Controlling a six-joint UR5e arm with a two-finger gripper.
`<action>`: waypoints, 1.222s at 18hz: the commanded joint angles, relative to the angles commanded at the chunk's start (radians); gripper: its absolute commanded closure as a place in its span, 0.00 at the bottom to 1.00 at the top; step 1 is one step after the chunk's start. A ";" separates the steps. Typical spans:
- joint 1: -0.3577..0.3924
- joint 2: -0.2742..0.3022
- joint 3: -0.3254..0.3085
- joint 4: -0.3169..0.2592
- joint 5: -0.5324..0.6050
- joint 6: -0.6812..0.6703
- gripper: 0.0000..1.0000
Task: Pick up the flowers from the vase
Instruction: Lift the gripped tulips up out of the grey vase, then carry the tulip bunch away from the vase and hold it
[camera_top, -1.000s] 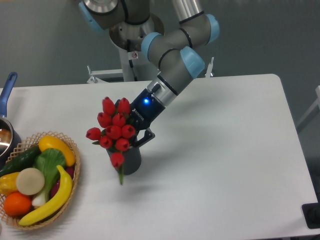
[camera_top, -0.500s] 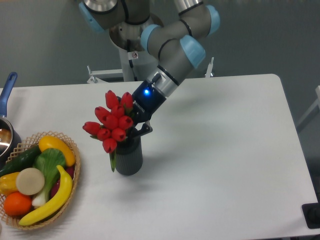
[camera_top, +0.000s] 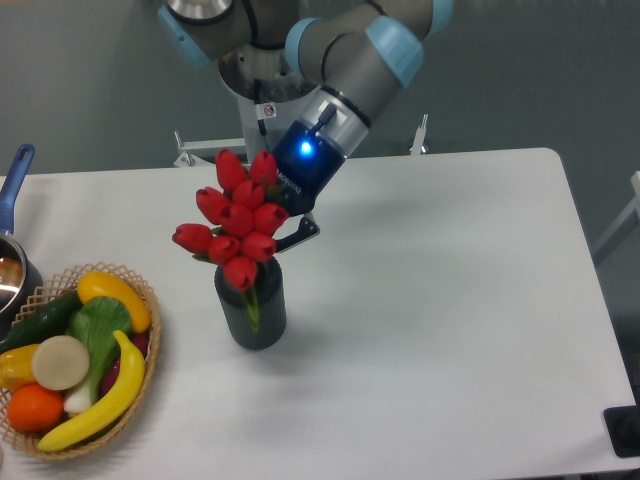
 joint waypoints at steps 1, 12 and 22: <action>0.002 0.000 0.011 0.000 0.000 -0.023 1.00; 0.060 -0.009 0.135 0.000 -0.073 -0.204 1.00; 0.150 -0.126 0.253 -0.003 0.033 -0.002 1.00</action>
